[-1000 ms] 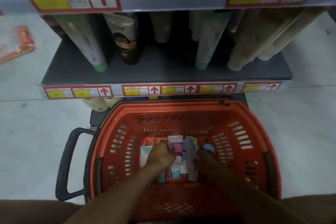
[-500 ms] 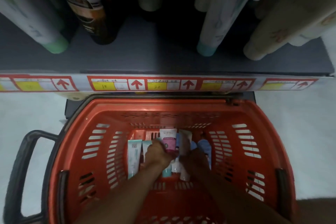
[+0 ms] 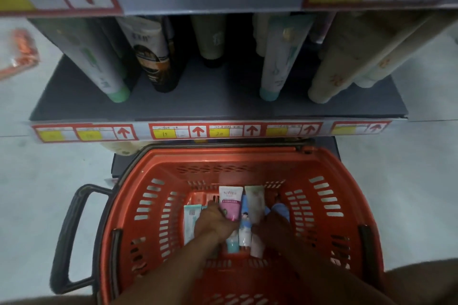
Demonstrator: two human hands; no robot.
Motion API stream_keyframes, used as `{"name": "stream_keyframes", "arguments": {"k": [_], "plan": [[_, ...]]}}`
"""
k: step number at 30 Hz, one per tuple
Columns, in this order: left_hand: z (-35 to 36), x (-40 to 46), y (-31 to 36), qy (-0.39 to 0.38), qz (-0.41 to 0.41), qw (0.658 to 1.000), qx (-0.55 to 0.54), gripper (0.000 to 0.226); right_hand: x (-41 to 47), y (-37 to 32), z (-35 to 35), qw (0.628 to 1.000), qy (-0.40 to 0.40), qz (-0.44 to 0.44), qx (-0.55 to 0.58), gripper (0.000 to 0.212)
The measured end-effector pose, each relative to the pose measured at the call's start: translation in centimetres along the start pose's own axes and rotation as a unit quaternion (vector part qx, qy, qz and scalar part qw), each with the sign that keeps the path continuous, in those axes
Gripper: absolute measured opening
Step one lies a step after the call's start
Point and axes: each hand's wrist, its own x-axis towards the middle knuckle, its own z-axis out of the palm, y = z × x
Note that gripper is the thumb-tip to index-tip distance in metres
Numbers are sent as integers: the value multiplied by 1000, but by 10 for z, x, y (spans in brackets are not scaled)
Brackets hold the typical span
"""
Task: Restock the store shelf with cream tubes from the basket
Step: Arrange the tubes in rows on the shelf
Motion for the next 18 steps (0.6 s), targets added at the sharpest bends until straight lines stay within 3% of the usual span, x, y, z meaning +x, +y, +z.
{"name": "stream_keyframes", "arguments": {"k": [6, 10, 13, 15, 18], "plan": [[-16, -39, -1, 58, 71, 995, -49, 59, -41, -7, -17, 999, 44, -12, -17, 53], [-31, -71, 4, 106, 103, 985, -86, 56, -30, 11, -9, 993, 89, -71, 12, 76], [-44, -94, 11, 145, 130, 976, -99, 59, -25, 17, -11, 987, 110, -109, 36, 77], [-53, -109, 17, 160, 150, 969, -109, 57, -66, -8, -29, 982, 126, -133, 48, 67], [-68, -130, 27, 186, 190, 955, -129, 58, -119, -38, -54, 969, 171, -167, 66, 35]]}}
